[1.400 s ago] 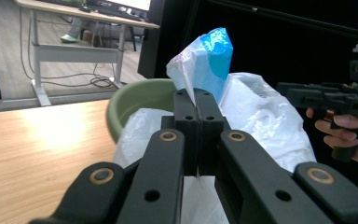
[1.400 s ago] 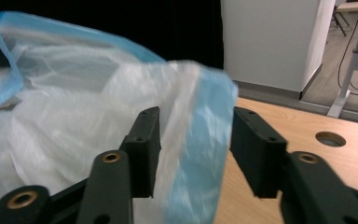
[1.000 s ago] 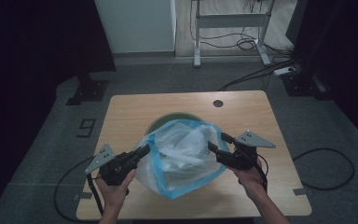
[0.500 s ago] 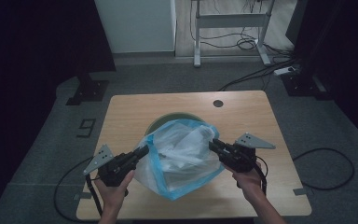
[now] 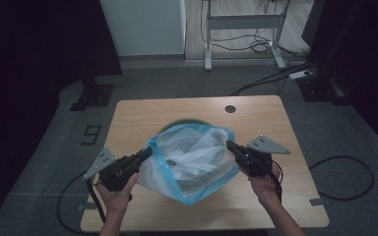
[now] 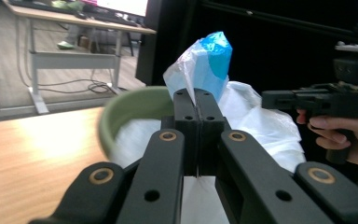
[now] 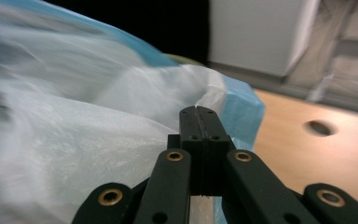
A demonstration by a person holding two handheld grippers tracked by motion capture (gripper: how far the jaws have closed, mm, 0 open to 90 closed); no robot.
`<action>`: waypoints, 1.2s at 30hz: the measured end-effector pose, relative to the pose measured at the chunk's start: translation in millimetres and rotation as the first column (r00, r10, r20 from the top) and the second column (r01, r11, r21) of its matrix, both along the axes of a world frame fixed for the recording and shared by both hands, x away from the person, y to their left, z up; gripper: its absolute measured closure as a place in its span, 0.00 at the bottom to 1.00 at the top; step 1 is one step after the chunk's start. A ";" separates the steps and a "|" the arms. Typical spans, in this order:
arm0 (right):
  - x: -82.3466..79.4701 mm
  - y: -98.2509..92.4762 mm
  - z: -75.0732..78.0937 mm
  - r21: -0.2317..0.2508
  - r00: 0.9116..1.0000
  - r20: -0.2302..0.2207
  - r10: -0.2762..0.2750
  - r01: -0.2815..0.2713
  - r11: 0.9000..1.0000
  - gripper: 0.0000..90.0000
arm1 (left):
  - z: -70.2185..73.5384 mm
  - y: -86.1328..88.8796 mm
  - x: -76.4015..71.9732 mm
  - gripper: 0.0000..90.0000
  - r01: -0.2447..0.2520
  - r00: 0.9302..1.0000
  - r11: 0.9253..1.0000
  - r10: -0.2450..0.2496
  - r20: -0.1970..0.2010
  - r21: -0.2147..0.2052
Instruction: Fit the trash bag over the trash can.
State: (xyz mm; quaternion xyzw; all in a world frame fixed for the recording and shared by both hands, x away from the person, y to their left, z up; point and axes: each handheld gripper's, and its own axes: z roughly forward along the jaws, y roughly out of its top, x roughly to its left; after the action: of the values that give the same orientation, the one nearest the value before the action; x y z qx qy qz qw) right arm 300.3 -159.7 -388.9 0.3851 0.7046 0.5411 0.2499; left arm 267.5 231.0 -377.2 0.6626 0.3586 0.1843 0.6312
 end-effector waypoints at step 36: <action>69.0 2.1 -39.9 -0.014 0.990 -0.114 -0.081 0.080 0.997 0.99 | -55.7 30.1 52.2 0.99 -0.083 0.969 0.997 0.083 -0.234 0.009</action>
State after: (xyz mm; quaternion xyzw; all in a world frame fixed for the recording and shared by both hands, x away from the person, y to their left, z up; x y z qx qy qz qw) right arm 369.2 -157.7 -428.8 0.4426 0.7042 0.5042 0.2325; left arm 319.7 261.2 -432.9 0.6641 0.4577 0.1310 0.5765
